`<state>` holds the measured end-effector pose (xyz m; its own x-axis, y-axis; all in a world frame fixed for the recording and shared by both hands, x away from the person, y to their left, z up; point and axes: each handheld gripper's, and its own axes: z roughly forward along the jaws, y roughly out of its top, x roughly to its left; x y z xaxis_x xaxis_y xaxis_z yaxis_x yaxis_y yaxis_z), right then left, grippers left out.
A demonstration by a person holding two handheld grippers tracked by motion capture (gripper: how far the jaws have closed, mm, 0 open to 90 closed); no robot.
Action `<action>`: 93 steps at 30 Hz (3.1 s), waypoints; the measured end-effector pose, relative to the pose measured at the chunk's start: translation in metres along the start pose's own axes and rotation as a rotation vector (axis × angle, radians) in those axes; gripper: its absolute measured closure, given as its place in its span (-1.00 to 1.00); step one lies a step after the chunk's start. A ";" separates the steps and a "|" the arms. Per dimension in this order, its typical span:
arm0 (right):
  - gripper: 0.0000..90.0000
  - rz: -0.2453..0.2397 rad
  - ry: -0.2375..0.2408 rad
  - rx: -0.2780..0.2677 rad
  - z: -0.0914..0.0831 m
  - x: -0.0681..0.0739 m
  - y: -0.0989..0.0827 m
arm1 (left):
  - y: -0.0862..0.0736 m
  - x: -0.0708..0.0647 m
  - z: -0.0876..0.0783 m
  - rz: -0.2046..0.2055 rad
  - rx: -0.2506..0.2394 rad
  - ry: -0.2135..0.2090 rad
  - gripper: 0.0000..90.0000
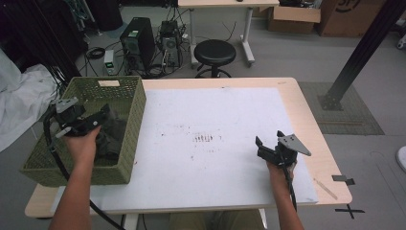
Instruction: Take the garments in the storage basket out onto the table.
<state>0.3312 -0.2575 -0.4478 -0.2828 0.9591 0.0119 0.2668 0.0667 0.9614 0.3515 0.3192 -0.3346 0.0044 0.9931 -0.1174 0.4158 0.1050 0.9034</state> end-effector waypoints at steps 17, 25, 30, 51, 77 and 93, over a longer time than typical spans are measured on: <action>-0.68 -0.002 0.001 0.006 0.001 0.000 0.000 | -0.023 0.016 0.046 -0.080 0.453 0.069 -0.64; -0.67 -0.002 -0.002 0.011 0.001 0.000 0.000 | -0.038 0.019 0.066 -0.102 0.583 0.100 -0.65; -0.67 0.001 -0.005 0.010 0.001 0.000 0.000 | -0.047 0.013 0.078 -0.046 0.623 0.105 -0.90; -0.67 0.013 -0.014 -0.008 -0.001 -0.001 0.000 | -0.036 0.011 0.070 -0.035 0.610 0.144 0.53; -0.68 0.059 0.026 -0.077 -0.028 -0.023 0.002 | 0.011 0.015 -0.019 -0.058 -0.071 0.052 0.54; -0.68 0.048 0.055 -0.059 -0.030 -0.020 -0.004 | 0.033 -0.060 -0.054 0.029 -0.252 -0.210 0.53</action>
<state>0.3082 -0.2855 -0.4432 -0.3213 0.9442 0.0723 0.2275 0.0028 0.9738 0.3158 0.2664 -0.2758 0.2112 0.9660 -0.1490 0.1744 0.1128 0.9782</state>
